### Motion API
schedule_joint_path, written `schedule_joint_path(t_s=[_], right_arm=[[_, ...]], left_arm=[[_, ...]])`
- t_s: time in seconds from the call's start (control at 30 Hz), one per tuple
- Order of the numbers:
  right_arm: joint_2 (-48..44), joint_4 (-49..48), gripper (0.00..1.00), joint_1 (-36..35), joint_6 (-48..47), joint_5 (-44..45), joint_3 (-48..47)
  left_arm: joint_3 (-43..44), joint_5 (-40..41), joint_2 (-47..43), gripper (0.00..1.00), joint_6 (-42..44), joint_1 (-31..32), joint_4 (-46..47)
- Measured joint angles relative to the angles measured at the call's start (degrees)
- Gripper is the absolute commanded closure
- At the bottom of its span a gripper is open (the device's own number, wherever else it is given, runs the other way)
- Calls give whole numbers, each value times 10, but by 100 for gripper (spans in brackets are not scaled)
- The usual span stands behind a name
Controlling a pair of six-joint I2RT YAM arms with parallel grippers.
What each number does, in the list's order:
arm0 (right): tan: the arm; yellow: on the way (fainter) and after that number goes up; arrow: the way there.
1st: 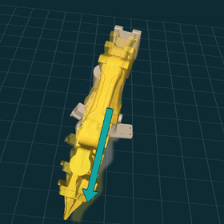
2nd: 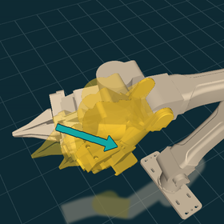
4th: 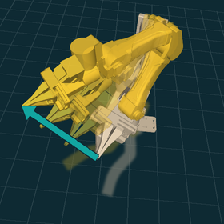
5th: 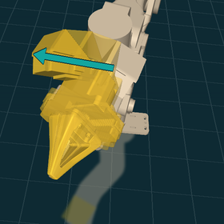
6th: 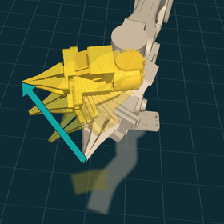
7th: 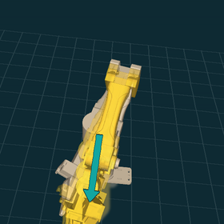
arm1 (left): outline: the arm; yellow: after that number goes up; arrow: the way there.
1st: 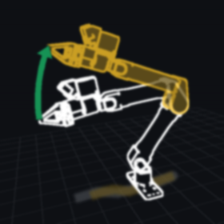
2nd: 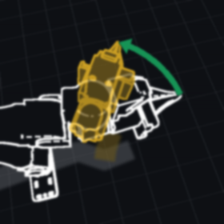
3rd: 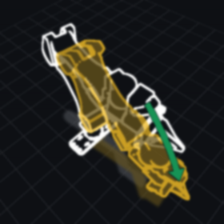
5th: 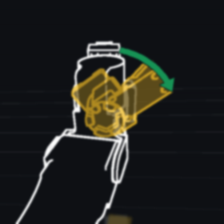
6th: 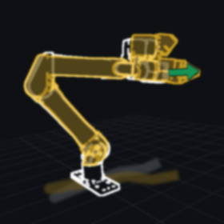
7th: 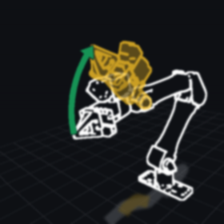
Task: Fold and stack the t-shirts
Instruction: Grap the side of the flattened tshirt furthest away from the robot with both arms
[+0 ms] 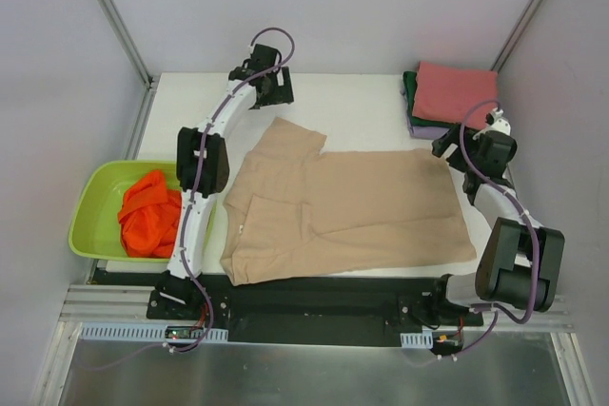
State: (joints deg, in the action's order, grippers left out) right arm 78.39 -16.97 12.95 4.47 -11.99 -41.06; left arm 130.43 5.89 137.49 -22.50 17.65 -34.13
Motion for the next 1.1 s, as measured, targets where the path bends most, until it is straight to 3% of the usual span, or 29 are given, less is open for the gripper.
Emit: schedule_joint_path(t_s=[0.13,0.43,0.57,0.7,0.9,1.1], right_arm=[[14,-12,4,0,2,-1,0],[42,-12,4,1,10,-9,-1],[47,-8,4,3,13,-15,-8],[47,-7,4,6,15,-20,-8],[47,-7,4,9,20,-24,-8],[54,-7,4,11,21,-31,-9]], left_arm=[[48,-12,60,5,7,0,5],[72,-36,117,28,-9,0,9],[98,-61,133,40,-24,0,7],[100,-70,134,44,-31,0,-4],[89,-54,129,54,-29,4,-19],[89,-40,129,71,-20,8,-32]])
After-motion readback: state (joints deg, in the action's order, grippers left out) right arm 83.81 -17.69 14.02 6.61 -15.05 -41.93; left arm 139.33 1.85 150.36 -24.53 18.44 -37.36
